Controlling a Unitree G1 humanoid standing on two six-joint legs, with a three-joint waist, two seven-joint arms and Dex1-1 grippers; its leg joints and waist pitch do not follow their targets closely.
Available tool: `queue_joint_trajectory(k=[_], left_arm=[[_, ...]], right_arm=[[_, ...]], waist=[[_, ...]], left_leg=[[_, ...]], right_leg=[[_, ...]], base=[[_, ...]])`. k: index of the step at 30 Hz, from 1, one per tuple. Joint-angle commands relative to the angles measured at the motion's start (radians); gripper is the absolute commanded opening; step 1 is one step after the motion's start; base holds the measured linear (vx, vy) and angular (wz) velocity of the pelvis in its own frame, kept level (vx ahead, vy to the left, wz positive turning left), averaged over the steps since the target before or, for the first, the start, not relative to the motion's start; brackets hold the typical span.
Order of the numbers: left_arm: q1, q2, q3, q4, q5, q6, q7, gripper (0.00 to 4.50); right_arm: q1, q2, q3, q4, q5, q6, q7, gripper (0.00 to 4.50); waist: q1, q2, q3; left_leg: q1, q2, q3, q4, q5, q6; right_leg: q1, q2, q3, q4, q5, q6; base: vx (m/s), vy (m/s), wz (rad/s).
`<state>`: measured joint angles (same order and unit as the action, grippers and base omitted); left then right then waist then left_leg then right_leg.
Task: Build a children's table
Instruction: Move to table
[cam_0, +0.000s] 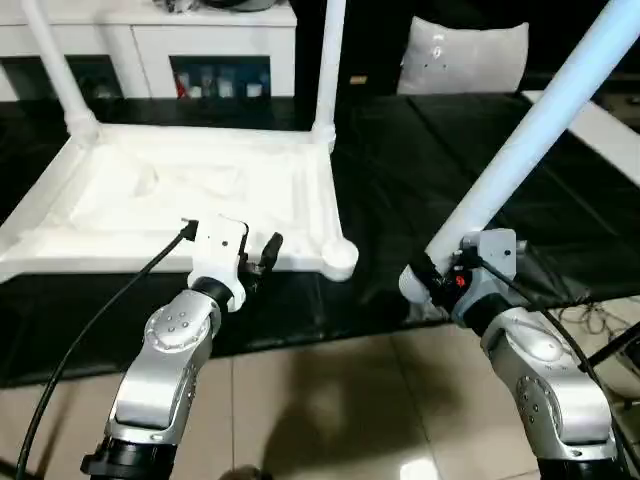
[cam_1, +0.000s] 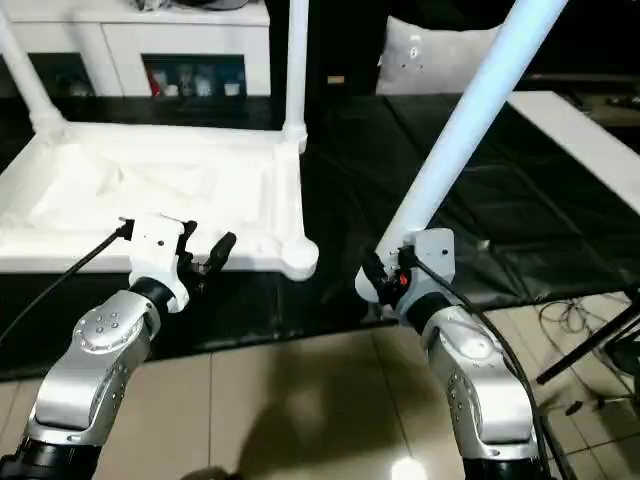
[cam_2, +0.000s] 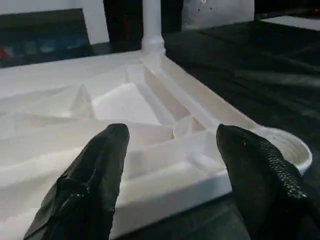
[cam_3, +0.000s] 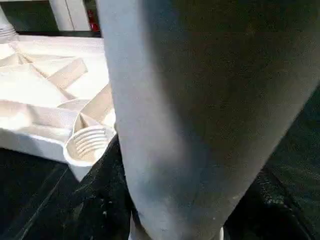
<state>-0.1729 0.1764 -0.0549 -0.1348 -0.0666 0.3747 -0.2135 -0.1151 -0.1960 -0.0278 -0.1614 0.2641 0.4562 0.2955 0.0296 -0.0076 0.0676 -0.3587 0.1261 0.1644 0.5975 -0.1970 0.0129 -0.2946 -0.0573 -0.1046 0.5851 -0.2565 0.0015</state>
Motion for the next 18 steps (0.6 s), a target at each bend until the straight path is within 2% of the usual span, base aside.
queue_joint_trajectory(k=[1, 2, 3, 4, 5, 6, 7, 8, 9, 10, 11, 12, 13, 14, 15, 16, 17, 18], left_arm=[[-0.008, 0.001, 0.000, -0.008, -0.006, 0.001, -0.008, 3.23], [-0.008, 0.001, 0.000, -0.008, -0.006, 0.001, -0.008, 3.23], [-0.009, 0.000, 0.001, -0.007, -0.006, 0.001, -0.009, 3.23], [-0.010, 0.000, 0.002, -0.007, -0.006, 0.001, -0.010, 3.23], [-0.010, 0.000, 0.002, -0.006, -0.006, 0.001, -0.010, 3.23], [-0.010, 0.000, 0.002, -0.006, -0.006, 0.001, -0.010, 3.23], [-0.010, 0.000, 0.002, -0.006, -0.006, 0.001, -0.010, 3.23], [-0.010, 0.000, 0.002, -0.006, -0.006, 0.001, -0.010, 3.23], [-0.010, -0.001, 0.003, -0.006, -0.007, 0.002, -0.010, 3.23], [-0.009, -0.001, 0.002, -0.007, -0.007, 0.002, -0.010, 3.23], [-0.010, -0.001, 0.003, -0.006, -0.007, 0.002, -0.009, 3.23], [-0.011, -0.001, 0.003, -0.006, -0.006, 0.003, -0.009, 3.23], [-0.011, -0.001, 0.003, -0.006, -0.006, 0.003, -0.009, 3.23], [-0.011, -0.001, 0.003, -0.007, -0.006, 0.003, -0.008, 3.23], [-0.010, -0.001, 0.003, -0.007, -0.006, 0.003, -0.008, 3.23], [-0.010, -0.001, 0.003, -0.008, -0.006, 0.003, -0.008, 3.23], [-0.010, -0.001, 0.003, -0.008, -0.006, 0.003, -0.008, 3.23], [-0.010, -0.001, 0.003, -0.008, -0.006, 0.003, -0.008, 3.23]], right_arm=[[-0.004, -0.007, 0.003, -0.002, -0.005, -0.005, 0.004, 1.89], [-0.004, -0.007, 0.003, -0.002, -0.005, -0.005, 0.004, 1.89], [-0.005, -0.006, 0.003, -0.001, -0.006, -0.005, 0.003, 1.89], [-0.005, -0.005, 0.003, 0.000, -0.006, -0.005, 0.003, 1.89], [-0.006, -0.004, 0.002, 0.000, -0.006, -0.005, 0.002, 1.89], [-0.006, -0.004, 0.002, 0.000, -0.006, -0.005, 0.002, 1.89], [-0.005, -0.004, 0.003, 0.000, -0.006, -0.007, 0.002, 1.89], [-0.005, -0.004, 0.003, 0.000, -0.006, -0.007, 0.002, 1.89], [-0.006, -0.005, 0.003, 0.001, -0.007, -0.008, 0.003, 1.89], [-0.006, -0.005, 0.003, 0.001, -0.008, -0.009, 0.003, 1.89], [-0.007, -0.005, 0.002, 0.003, -0.008, -0.009, 0.002, 1.89], [-0.008, -0.004, 0.001, 0.005, -0.008, -0.009, 0.001, 1.89], [-0.009, -0.005, 0.001, 0.006, -0.010, -0.009, 0.001, 1.89], [-0.009, -0.005, 0.001, 0.008, -0.010, -0.009, 0.000, 1.89], [-0.009, -0.006, 0.002, 0.008, -0.011, -0.009, 0.000, 1.89], [-0.008, -0.006, 0.004, 0.009, -0.012, -0.010, 0.001, 1.89], [-0.008, -0.006, 0.004, 0.010, -0.012, -0.010, 0.001, 1.89], [-0.008, -0.006, 0.005, 0.011, -0.013, -0.010, 0.001, 1.89]], waist=[[-0.010, 0.009, -0.043], [-0.014, 0.007, -0.048], [-0.016, 0.010, -0.063], [-0.016, 0.012, -0.068], [-0.018, 0.010, -0.072], [-0.015, 0.007, -0.077], [-0.008, 0.003, -0.081], [-0.008, 0.003, -0.081], [0.007, -0.001, -0.087], [0.008, -0.003, -0.089], [0.009, -0.004, -0.092], [0.002, 0.006, -0.102], [-0.031, 0.016, -0.101], [-0.043, 0.015, -0.100], [-0.044, 0.003, -0.088], [-0.038, -0.007, -0.081], [-0.039, -0.022, -0.082], [-0.034, -0.045, -0.076]], left_leg=[[0.047, 0.119, -0.071, -0.106, -0.642, -0.090], [0.045, 0.120, -0.072, -0.109, -0.618, -0.084], [0.037, 0.120, -0.065, -0.114, -0.484, -0.040], [0.042, 0.120, -0.061, -0.110, -0.390, 0.002], [0.042, 0.117, -0.058, -0.104, -0.334, 0.027], [0.032, 0.107, -0.050, -0.090, -0.221, 0.087], [0.018, 0.092, -0.037, -0.071, -0.131, 0.139], [0.018, 0.092, -0.037, -0.071, -0.131, 0.139], [-0.003, 0.072, -0.025, -0.050, -0.048, 0.178], [-0.009, 0.072, -0.028, -0.046, -0.004, 0.197], [-0.005, 0.074, -0.032, -0.046, 0.018, 0.211], [0.044, 0.093, -0.056, -0.045, 0.105, 0.269], [0.145, 0.154, -0.128, -0.039, 0.218, 0.400], [0.189, 0.196, -0.166, -0.044, 0.249, 0.461], [0.189, 0.228, -0.172, -0.049, 0.280, 0.501], [0.144, 0.180, -0.114, -0.050, 0.263, 0.470], [0.119, 0.131, -0.076, -0.036, 0.190, 0.419], [0.069, 0.070, -0.034, -0.024, 0.059, 0.351]], right_leg=[[-0.004, -0.103, 0.061, -0.103, -0.467, -0.100], [0.003, -0.102, 0.061, -0.098, -0.419, -0.111], [0.022, -0.097, 0.061, -0.082, -0.238, -0.145], [0.023, -0.093, 0.058, -0.071, -0.134, -0.160], [0.026, -0.092, 0.057, -0.064, -0.076, -0.168], [0.038, -0.095, 0.057, -0.054, 0.023, -0.178], [0.052, -0.102, 0.061, -0.051, 0.090, -0.186], [0.052, -0.102, 0.061, -0.051, 0.090, -0.186], [0.074, -0.105, 0.067, -0.052, 0.142, -0.189], [0.080, -0.094, 0.062, -0.044, 0.169, -0.178], [0.079, -0.085, 0.056, -0.039, 0.179, -0.169], [0.049, -0.060, 0.039, -0.003, 0.220, -0.145], [-0.060, -0.040, 0.021, 0.050, 0.102, -0.095], [-0.117, -0.051, 0.036, 0.075, -0.016, -0.052], [-0.156, -0.075, 0.066, 0.107, -0.090, 0.022], [-0.156, -0.068, 0.079, 0.101, -0.018, 0.061], [-0.136, -0.072, 0.094, 0.053, 0.052, 0.043], [-0.089, -0.088, 0.118, -0.007, 0.085, 0.040]], base=[[0.073, 0.031, -0.04], [0.086, 0.032, -0.05], [0.115, 0.025, -0.06], [0.115, 0.025, -0.06], [0.126, 0.012, -0.03], [0.113, 0.000, -0.01], [0.113, 0.000, -0.01], [0.112, -0.010, 0.00], [0.104, -0.014, 0.04], [0.104, -0.014, 0.04], [0.073, -0.012, 0.05], [0.113, -0.014, 0.05], [0.113, -0.014, 0.05], [0.143, -0.033, 0.07], [0.085, -0.054, 0.04], [0.085, -0.054, 0.04], [0.038, -0.059, 0.04], [0.021, -0.106, 0.09]])
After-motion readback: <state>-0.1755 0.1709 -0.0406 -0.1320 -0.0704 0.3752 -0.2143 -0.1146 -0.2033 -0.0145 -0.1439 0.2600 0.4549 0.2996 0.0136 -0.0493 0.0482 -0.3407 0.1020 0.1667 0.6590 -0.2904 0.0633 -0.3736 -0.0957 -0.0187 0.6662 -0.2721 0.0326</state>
